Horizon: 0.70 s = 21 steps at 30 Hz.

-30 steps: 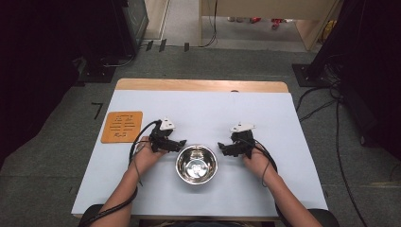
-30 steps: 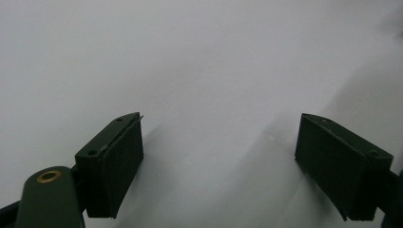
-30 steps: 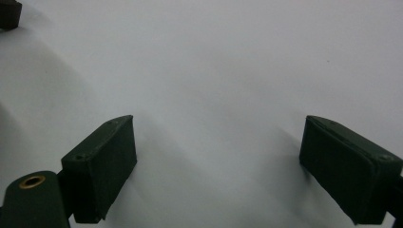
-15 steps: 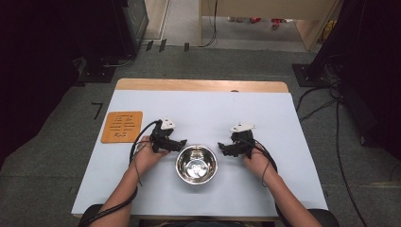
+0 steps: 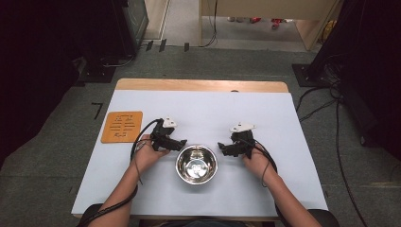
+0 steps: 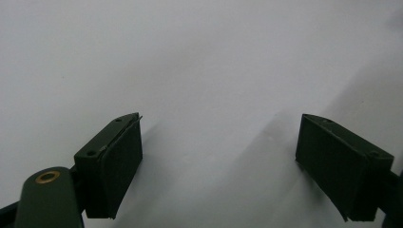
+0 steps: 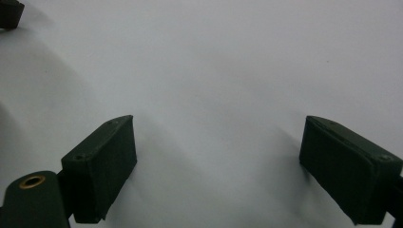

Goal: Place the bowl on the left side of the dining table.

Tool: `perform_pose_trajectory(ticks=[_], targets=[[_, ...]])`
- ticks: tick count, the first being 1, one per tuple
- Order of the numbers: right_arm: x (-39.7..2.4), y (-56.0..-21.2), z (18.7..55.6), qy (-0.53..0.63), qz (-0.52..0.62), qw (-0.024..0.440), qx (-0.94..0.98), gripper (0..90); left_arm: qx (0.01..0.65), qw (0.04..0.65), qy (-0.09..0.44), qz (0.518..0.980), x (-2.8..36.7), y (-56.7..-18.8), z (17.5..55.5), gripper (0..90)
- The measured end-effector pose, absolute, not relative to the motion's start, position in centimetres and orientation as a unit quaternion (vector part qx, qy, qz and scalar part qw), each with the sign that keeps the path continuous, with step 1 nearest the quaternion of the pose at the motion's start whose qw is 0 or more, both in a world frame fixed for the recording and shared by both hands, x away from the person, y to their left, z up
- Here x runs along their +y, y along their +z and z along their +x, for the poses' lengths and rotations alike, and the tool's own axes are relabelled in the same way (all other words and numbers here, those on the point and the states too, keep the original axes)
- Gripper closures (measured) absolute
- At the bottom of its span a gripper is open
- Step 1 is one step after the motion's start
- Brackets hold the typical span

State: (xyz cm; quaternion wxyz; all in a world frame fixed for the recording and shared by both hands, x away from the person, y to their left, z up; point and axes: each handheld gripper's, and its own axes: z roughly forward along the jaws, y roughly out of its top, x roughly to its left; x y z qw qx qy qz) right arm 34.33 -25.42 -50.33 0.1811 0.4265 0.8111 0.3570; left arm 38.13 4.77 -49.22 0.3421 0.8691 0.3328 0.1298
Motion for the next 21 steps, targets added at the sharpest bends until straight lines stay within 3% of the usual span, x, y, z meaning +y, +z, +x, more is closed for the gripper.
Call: perform_pose_trajectory(ticks=[10,21], targets=[[-25.4,-50.3,34.3,0.357,0.427,0.181,0.811,11.6,0.34,0.329,0.111,0.874,4.7,-48.2,38.3,29.2],[-25.4,-50.3,34.3,0.357,0.427,0.181,0.811,11.6,0.334,0.328,0.095,0.879,4.6,-47.7,38.1,35.4]])
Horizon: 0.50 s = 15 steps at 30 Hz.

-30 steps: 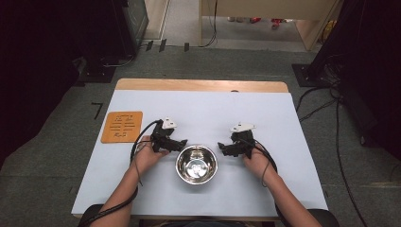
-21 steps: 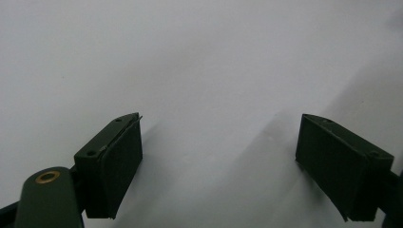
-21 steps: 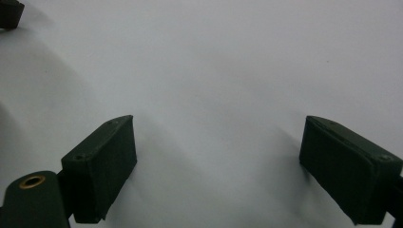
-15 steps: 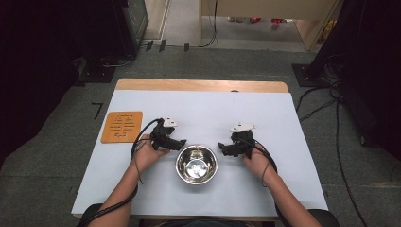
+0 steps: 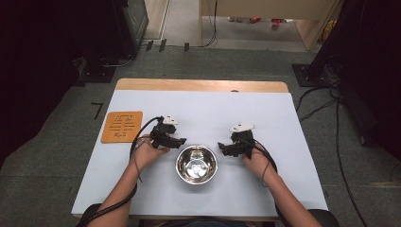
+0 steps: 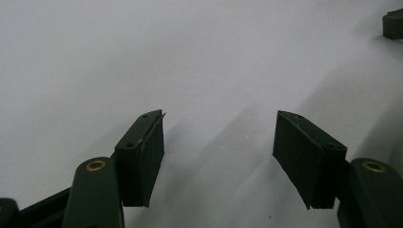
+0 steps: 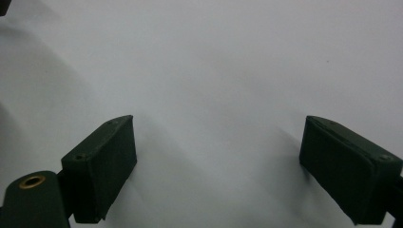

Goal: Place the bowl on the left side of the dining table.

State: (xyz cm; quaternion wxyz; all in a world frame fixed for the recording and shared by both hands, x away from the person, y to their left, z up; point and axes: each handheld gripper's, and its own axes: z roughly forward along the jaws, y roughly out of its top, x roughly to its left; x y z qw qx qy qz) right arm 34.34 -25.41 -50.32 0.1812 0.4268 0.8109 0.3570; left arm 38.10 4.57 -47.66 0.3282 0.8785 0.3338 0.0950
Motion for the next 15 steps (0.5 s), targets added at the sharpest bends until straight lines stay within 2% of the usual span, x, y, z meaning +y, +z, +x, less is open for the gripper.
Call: perform_pose_trajectory(ticks=[3,12,15], targets=[[-25.42,-50.32,34.34,0.357,0.427,0.181,0.811,11.6,0.35,0.332,0.087,0.872,4.55,-47.46,38.15,38.0],[-25.41,-50.31,34.32,0.356,0.428,0.18,0.811,11.6,0.343,0.332,0.082,0.875,4.77,-47.01,38.05,32.5],[-25.42,-50.32,34.33,0.356,0.428,0.181,0.811,11.6,0.346,0.337,0.069,0.873,4.86,-46.68,38.05,34.9]])
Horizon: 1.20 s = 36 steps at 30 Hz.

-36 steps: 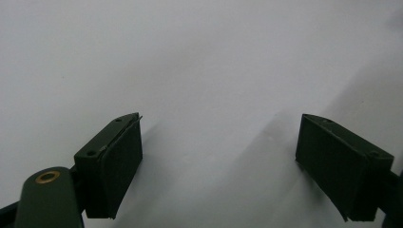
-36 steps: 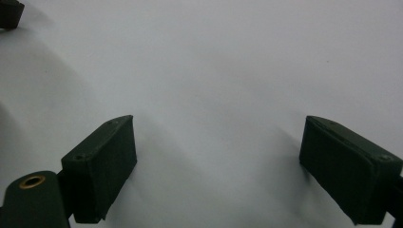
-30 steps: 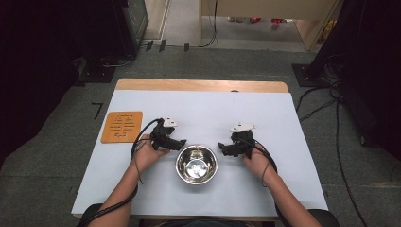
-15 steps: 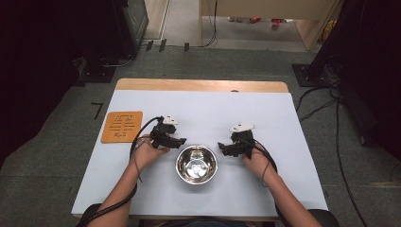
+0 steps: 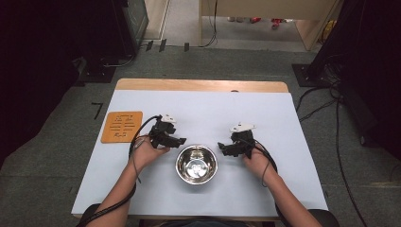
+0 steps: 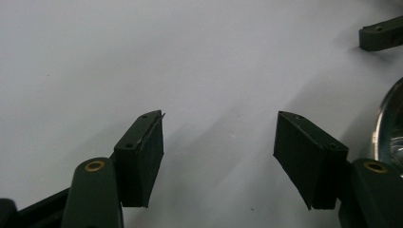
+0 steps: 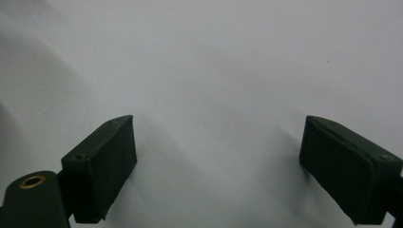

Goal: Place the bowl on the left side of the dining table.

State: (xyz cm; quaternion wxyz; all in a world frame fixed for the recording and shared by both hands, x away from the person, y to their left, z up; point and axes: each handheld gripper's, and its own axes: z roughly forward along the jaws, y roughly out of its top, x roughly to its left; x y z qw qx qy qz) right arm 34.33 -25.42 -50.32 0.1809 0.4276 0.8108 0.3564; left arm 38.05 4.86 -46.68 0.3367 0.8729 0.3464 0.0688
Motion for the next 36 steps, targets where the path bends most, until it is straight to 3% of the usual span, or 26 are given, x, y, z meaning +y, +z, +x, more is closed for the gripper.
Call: perform_pose_trajectory(ticks=[6,36], targets=[[-25.4,-50.3,34.3,0.356,0.428,0.181,0.811,11.6,0.353,0.345,0.058,0.868,5.1,-46.1,38.1,38.2],[-25.4,-50.3,34.3,0.356,0.428,0.18,0.811,11.6,0.306,0.355,0.053,0.882,4.9,-44.0,36.5,35.2]])
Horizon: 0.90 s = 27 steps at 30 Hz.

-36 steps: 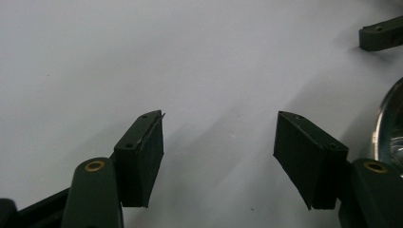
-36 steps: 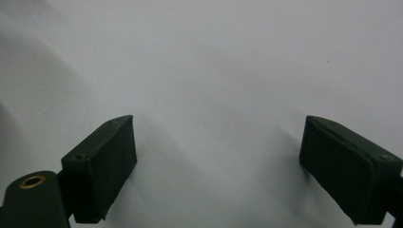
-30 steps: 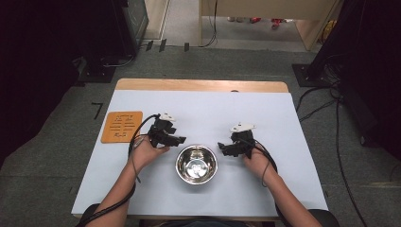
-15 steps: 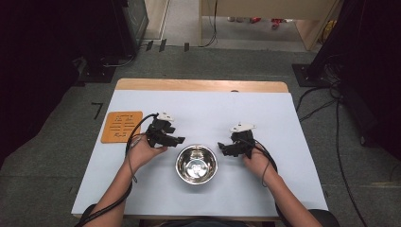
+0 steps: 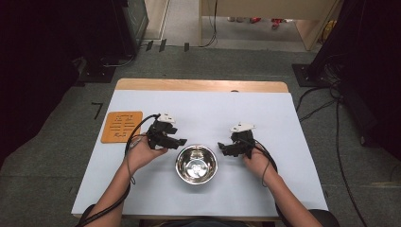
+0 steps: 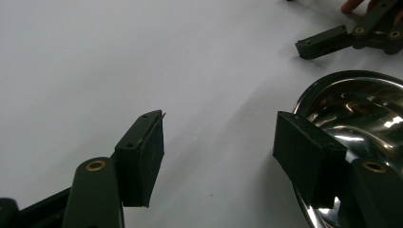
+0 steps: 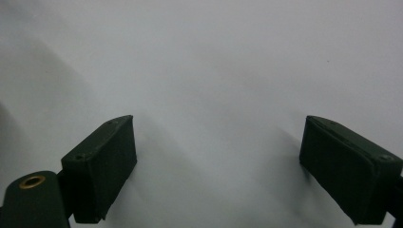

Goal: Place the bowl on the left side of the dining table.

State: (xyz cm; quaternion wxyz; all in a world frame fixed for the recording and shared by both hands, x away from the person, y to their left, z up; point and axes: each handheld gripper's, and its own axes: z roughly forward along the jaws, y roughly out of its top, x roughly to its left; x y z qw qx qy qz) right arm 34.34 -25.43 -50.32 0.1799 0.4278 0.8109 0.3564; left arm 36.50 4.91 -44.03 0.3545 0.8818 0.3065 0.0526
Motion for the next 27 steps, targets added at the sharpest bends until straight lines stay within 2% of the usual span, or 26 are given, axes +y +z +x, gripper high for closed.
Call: perform_pose_trajectory(ticks=[17,27], targets=[[-25.4,-50.3,34.3,0.357,0.428,0.18,0.811,11.6,0.291,0.359,0.042,0.886,4.0,-43.6,35.7,35.4],[-25.4,-50.3,34.3,0.357,0.428,0.181,0.811,11.6,0.267,0.36,0.029,0.894,3.1,-44.3,35.1,38.5]])
